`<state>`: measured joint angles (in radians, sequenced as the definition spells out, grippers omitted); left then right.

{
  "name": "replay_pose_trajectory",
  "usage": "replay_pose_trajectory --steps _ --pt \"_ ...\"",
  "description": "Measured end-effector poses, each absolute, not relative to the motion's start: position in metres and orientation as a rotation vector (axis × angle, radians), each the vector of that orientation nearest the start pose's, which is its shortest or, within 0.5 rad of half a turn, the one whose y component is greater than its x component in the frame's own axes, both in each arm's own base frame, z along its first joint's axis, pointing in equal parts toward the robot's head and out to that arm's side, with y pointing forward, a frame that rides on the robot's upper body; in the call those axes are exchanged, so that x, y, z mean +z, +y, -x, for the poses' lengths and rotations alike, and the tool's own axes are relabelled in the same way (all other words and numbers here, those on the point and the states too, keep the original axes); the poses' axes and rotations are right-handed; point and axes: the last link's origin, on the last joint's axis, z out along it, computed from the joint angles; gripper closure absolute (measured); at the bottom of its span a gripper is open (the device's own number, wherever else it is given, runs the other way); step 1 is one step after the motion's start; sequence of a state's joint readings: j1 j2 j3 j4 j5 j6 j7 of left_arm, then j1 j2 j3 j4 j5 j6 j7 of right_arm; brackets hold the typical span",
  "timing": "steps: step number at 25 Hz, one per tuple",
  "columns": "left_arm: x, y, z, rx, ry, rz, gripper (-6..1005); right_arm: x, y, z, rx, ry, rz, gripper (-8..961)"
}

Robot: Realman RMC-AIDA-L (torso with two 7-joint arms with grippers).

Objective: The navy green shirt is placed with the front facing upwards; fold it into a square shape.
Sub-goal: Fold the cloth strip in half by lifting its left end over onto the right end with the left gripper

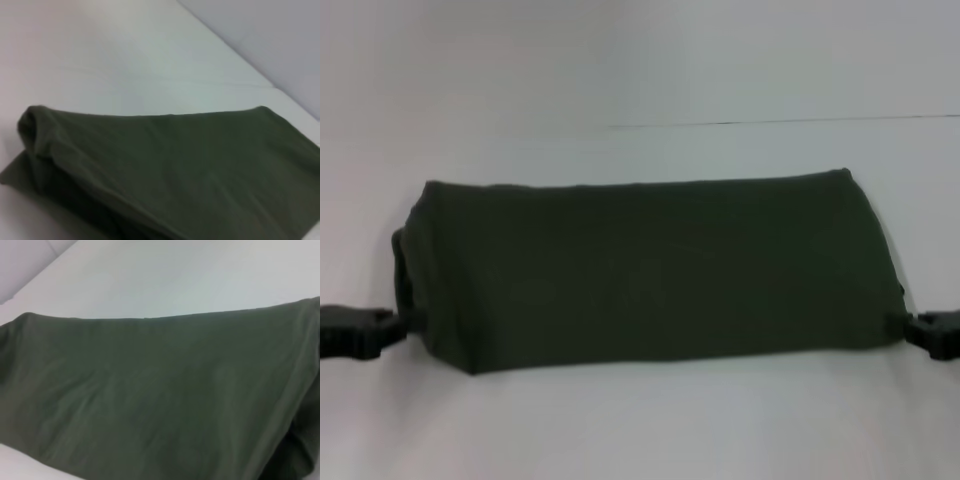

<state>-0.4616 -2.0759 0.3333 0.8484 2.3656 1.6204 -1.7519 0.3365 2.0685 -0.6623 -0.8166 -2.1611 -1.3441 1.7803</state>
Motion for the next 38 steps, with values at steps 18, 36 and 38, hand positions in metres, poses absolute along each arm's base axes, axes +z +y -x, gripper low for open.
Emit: replay_pose_trajectory --steps 18,36,38 --pt "0.051 0.264 0.341 -0.487 -1.256 2.446 917 0.043 0.266 -0.372 0.383 1.239 2.317 933" --pt "0.067 0.270 0.352 -0.508 -1.316 2.295 603 0.063 0.260 -0.377 0.409 1.147 2.309 515" --pt "0.069 0.273 0.351 -0.529 -1.306 2.279 504 0.070 0.260 -0.380 0.423 1.139 2.275 415"
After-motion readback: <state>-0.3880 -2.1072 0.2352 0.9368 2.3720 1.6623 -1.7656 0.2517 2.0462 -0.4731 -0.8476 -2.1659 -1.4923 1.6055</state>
